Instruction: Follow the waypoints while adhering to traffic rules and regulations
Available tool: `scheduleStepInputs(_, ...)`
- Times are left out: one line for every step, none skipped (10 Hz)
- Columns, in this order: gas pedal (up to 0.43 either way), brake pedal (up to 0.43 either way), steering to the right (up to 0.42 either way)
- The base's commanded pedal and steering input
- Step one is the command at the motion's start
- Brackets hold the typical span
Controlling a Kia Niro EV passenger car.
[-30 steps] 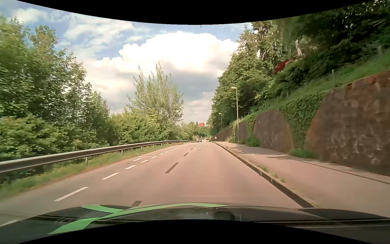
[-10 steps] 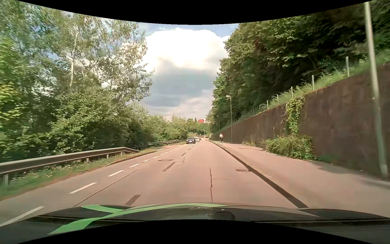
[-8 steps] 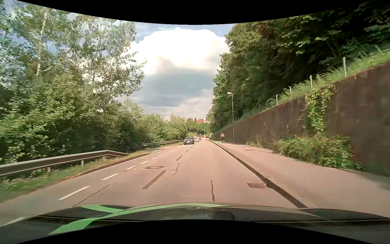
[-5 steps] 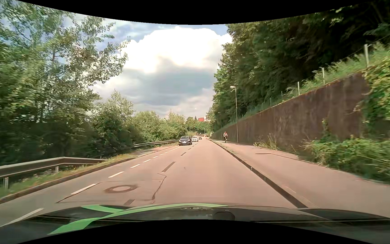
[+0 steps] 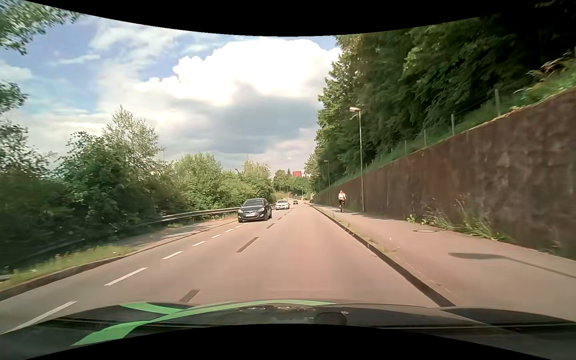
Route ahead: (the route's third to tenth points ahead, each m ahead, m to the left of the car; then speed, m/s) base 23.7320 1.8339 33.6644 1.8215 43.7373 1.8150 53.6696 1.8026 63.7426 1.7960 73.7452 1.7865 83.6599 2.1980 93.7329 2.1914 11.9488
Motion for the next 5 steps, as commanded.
scheduleStepInputs(0.087, 0.0, -0.001)
scheduleStepInputs(0.087, 0.0, -0.001)
scheduleStepInputs(0.087, 0.0, -0.001)
scheduleStepInputs(0.087, 0.0, -0.001)
scheduleStepInputs(0.098, 0.0, -0.004)
